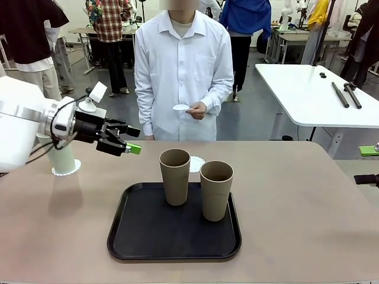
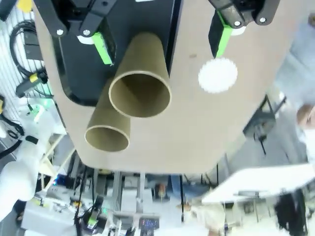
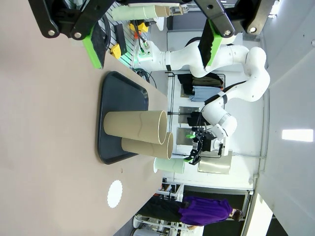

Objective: Place coasters on the table and set cups on them.
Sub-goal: Take one Reusable plastic cup from the Flat Tray and place it on a coaster set by the human.

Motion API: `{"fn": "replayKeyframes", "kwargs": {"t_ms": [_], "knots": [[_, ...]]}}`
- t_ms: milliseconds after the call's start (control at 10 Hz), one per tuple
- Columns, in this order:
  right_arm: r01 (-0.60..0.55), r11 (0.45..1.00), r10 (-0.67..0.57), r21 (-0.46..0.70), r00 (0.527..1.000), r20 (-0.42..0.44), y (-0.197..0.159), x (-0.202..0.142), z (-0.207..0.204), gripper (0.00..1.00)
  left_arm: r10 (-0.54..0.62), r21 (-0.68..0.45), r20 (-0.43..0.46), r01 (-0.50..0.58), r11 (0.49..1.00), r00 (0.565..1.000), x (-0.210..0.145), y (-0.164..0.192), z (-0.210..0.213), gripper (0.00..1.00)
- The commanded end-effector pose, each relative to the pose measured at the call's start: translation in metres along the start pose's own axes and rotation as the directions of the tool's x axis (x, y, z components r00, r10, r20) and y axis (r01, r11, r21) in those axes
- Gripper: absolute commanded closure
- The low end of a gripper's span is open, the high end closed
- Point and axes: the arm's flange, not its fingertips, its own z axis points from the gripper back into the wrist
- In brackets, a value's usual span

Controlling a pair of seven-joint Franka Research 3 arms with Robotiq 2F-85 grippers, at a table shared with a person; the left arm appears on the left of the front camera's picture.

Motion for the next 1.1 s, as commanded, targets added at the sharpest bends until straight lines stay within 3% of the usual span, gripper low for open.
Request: {"fn": "replayKeyframes", "kwargs": {"t_ms": [0,300,800,900,1000], "knots": [[-0.002,1.0,0.002,0.014,1.0,0.005,0.001,0.001,0.0,0.0,-0.021,-0.086,0.108,0.03,0.996,0.994,-0.031,-0.001,-0.016,0.0],[-0.002,1.0,0.002,0.014,1.0,0.005,0.001,0.001,0.0,0.0,0.035,-0.182,0.191,0.0,0.983,0.981,-0.057,0.011,-0.013,0.0],[-0.002,1.0,0.002,0.014,1.0,0.005,0.001,0.001,0.0,0.0,0.069,-0.214,0.093,-0.047,0.976,0.993,-0.093,0.023,-0.029,0.0],[-0.002,1.0,0.002,0.014,1.0,0.005,0.001,0.001,0.0,0.0,0.118,-0.175,0.152,-0.091,0.98,0.981,-0.086,0.019,-0.019,0.0],[-0.002,1.0,0.002,0.014,1.0,0.005,0.001,0.001,0.0,0.0,0.118,-0.175,0.152,-0.091,0.98,0.981,-0.086,0.019,-0.019,0.0]]}}
